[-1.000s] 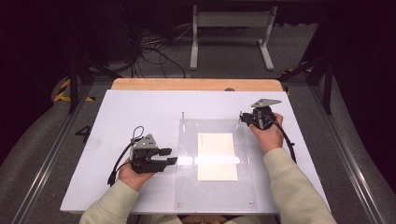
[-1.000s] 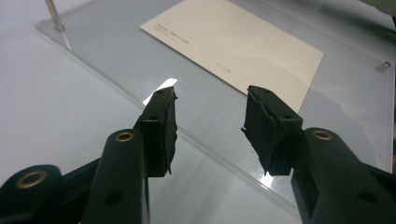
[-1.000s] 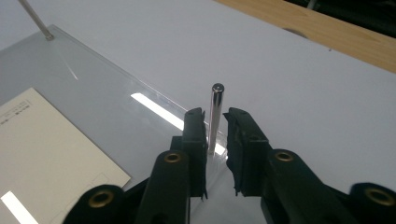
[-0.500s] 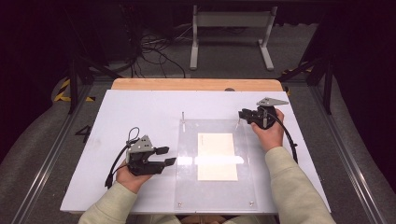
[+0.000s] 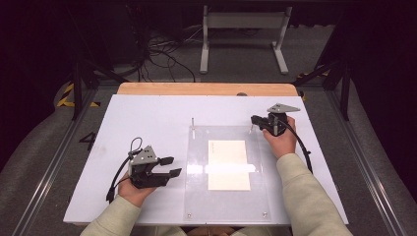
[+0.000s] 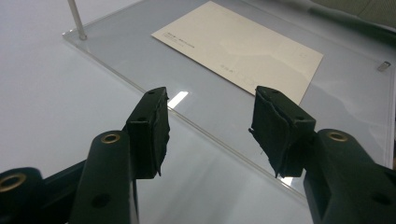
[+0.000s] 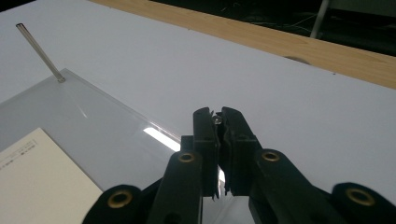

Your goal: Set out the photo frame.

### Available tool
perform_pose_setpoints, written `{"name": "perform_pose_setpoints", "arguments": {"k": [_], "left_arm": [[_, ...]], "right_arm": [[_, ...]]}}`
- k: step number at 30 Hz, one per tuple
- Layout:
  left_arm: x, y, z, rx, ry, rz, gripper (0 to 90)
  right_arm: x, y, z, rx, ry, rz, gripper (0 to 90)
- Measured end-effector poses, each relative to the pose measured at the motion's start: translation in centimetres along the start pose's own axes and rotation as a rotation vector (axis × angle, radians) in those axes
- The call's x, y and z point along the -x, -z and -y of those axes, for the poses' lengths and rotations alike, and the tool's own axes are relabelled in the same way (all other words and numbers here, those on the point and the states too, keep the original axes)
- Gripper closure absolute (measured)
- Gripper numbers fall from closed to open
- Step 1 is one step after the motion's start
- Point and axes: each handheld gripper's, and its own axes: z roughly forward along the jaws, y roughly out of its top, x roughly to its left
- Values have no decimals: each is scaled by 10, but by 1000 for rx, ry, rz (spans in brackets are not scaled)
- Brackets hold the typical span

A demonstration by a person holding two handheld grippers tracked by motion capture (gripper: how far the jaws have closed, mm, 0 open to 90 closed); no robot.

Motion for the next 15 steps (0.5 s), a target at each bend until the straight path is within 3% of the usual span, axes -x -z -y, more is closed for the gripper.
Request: {"name": "perform_pose_setpoints", "arguments": {"k": [8, 15], "left_arm": [[3, 7, 6, 1, 8, -17, 460], [3, 4, 7, -10, 11, -8, 457]], "right_arm": [[-7, -3, -6, -39, -27, 68, 858], [-5, -6, -7, -45, -78, 72, 859]]}}
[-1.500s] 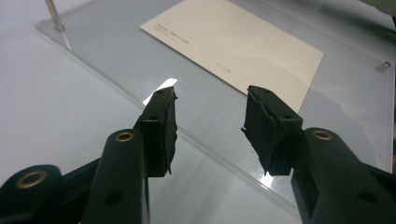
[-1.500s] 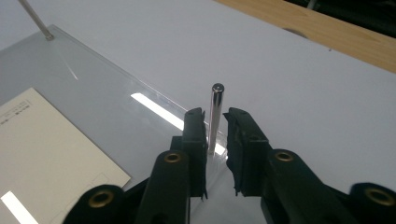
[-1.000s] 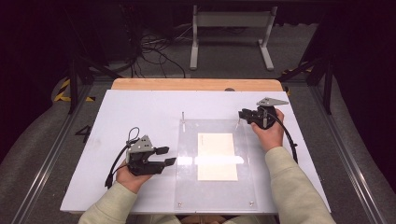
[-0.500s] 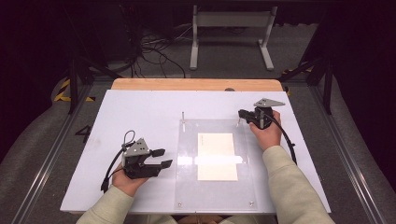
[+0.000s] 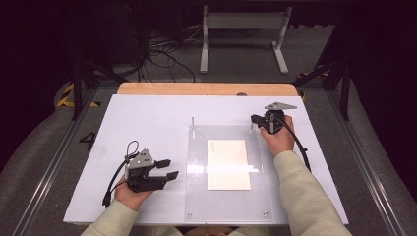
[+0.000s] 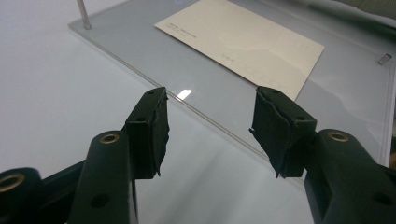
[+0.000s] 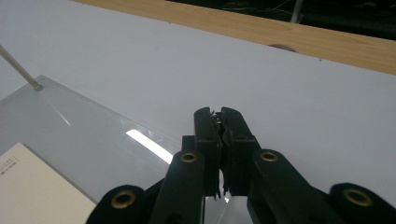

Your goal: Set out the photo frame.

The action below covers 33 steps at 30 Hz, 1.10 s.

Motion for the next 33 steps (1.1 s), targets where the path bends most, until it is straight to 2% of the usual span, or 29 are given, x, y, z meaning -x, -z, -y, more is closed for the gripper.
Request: {"name": "perform_pose_setpoints", "arguments": {"k": [4, 6, 8, 14, 18, 22, 25, 28, 33], "left_arm": [[1, 0, -1, 4, -7, -4, 455], [2, 1, -1, 8, 0, -1, 451], [2, 1, -1, 8, -18, -14, 440], [1, 1, 1, 11, -24, -40, 360], [3, 2, 4, 12, -46, -49, 320], [9, 2, 6, 27, -99, -59, 289], [14, 0, 6, 47, -156, -47, 271], [20, -6, 6, 42, -209, -40, 240], [31, -11, -3, 95, -253, -38, 166]], "right_arm": [[1, -3, -4, -22, -24, 2, 858], [5, -4, -4, -16, -42, -10, 858], [7, -6, -4, -1, -58, -22, 857], [14, -11, -4, 8, -92, -55, 857], [19, -14, -4, 9, -106, -85, 857], [22, -15, -4, 15, -123, -104, 856], [24, -17, -3, 23, -132, -111, 856], [26, -18, -3, 26, -144, -118, 856], [27, -19, -2, 28, -158, -123, 856]]}}
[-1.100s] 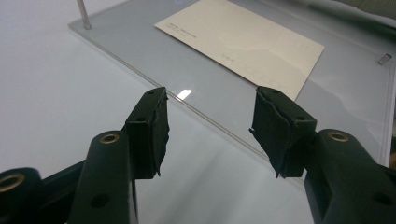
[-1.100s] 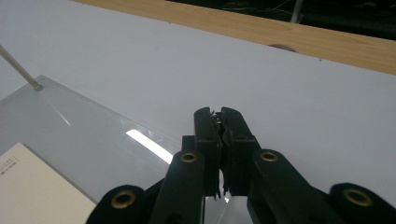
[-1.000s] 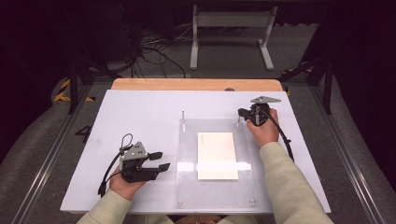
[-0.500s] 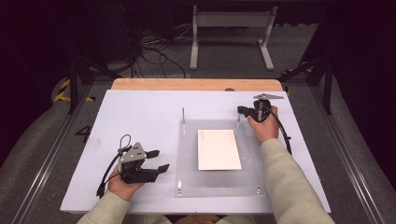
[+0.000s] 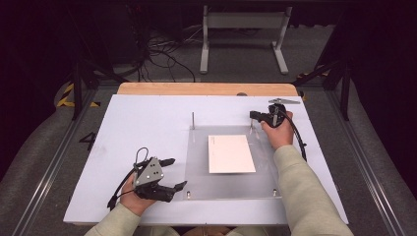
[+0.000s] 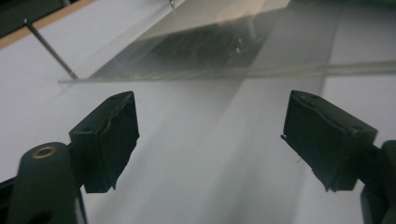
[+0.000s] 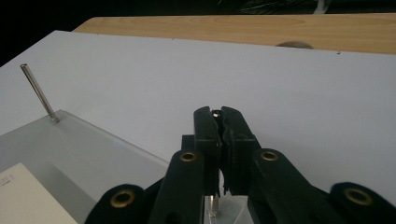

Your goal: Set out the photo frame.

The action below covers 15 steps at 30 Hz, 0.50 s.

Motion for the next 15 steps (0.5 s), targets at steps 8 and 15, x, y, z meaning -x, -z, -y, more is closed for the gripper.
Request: {"name": "perform_pose_setpoints", "arguments": {"k": [8, 15], "left_arm": [[13, -10, -12, 35, -81, -51, 111], [21, -18, -25, 91, -124, -70, 176]], "right_arm": [[0, -2, 0, 7, -25, 6, 856], [1, -2, 1, 11, -34, 8, 856]]}}
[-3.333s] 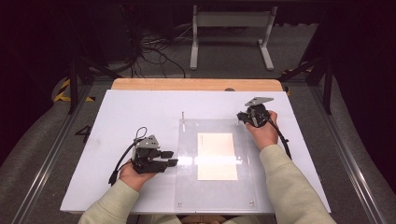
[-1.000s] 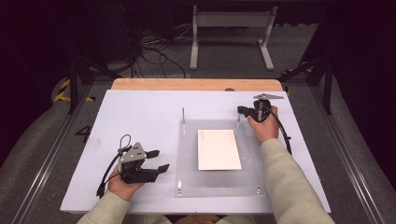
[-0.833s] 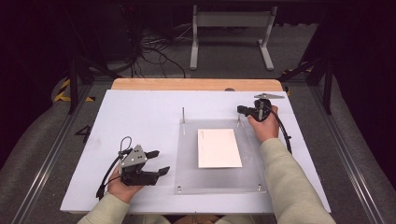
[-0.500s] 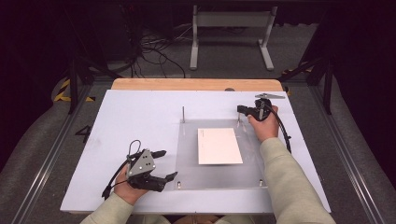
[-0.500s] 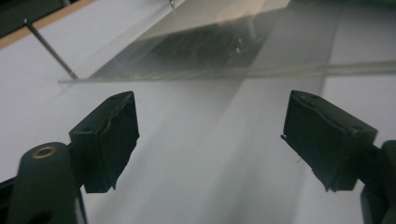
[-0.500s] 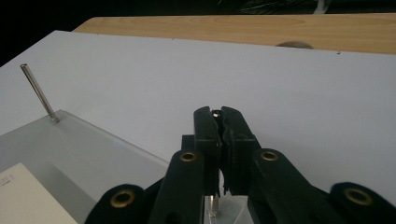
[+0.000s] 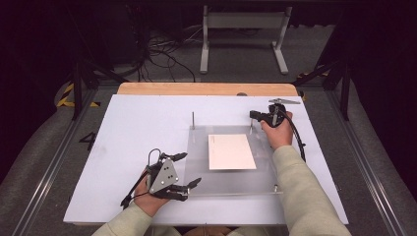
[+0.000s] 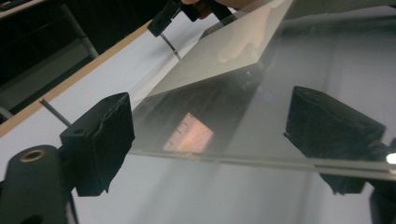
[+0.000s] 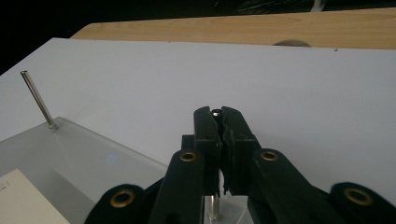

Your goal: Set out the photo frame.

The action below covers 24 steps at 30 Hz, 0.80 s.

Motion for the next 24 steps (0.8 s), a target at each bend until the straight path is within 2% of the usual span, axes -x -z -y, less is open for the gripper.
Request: {"name": "perform_pose_setpoints", "arguments": {"k": [3, 5, 8, 12, 20, 21, 23, 24], "left_arm": [[0, 0, -2, 8, -5, 5, 288], [-1, 1, -2, 11, 14, 6, 380], [-5, 1, -2, 24, 53, 15, 437], [-8, 4, -3, 14, 42, -18, 469], [-9, 4, -3, -1, 36, -24, 476], [-9, 4, -3, -10, 39, -32, 476], [-10, 3, -2, -15, 38, -39, 474], [-10, 3, -2, -15, 38, -39, 474]], "right_arm": [[0, 0, 0, 4, -2, 5, 856], [1, 0, 1, 9, -7, -1, 855], [0, 0, 1, 11, -8, 1, 854], [-2, 1, 1, 10, -9, 16, 854], [-4, 2, 0, 3, 7, 27, 847], [-4, 3, 0, 0, 6, 32, 837], [-8, 9, -1, -9, -10, 74, 797], [-8, 9, -1, -9, -10, 74, 797]]}}
